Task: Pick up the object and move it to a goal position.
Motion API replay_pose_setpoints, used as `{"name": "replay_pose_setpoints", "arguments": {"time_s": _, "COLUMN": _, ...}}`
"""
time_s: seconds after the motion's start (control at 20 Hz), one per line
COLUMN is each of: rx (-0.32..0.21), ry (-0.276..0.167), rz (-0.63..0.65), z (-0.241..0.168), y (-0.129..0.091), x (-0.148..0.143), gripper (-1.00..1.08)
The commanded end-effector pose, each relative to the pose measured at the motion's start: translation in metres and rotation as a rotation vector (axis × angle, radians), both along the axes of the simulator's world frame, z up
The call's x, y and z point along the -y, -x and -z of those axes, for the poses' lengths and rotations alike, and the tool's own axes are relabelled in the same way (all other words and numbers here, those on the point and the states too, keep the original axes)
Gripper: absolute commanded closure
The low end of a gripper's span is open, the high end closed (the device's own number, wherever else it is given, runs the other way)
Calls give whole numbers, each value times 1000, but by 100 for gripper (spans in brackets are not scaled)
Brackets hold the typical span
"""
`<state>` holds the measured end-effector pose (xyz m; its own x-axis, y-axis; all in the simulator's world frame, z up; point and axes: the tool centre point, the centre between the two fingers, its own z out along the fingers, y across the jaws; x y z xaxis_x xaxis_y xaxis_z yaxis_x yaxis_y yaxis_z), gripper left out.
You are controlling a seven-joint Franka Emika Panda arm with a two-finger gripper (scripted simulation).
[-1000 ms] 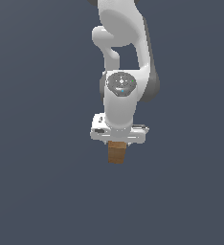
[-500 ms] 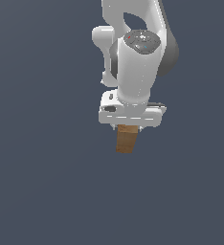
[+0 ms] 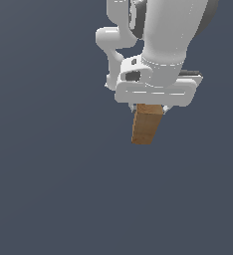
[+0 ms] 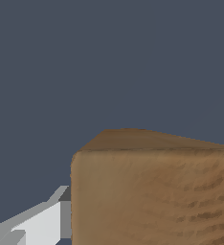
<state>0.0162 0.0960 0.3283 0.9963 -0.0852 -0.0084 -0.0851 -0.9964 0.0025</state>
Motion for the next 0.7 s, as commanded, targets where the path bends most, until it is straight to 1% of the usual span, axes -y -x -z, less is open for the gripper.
{"name": "replay_pose_setpoints", "arguments": {"time_s": 0.0, "rx": 9, "ry": -1, "rz": 1, "z": -21, "y": 2, "x": -7, "gripper": 108}}
{"name": "replay_pose_setpoints", "arguments": {"time_s": 0.3, "rx": 9, "ry": -2, "rz": 1, "z": -41, "y": 4, "x": -15, "gripper": 108}}
{"name": "replay_pose_setpoints", "arguments": {"time_s": 0.65, "rx": 9, "ry": -2, "rz": 1, "z": -39, "y": 3, "x": -15, "gripper": 108}}
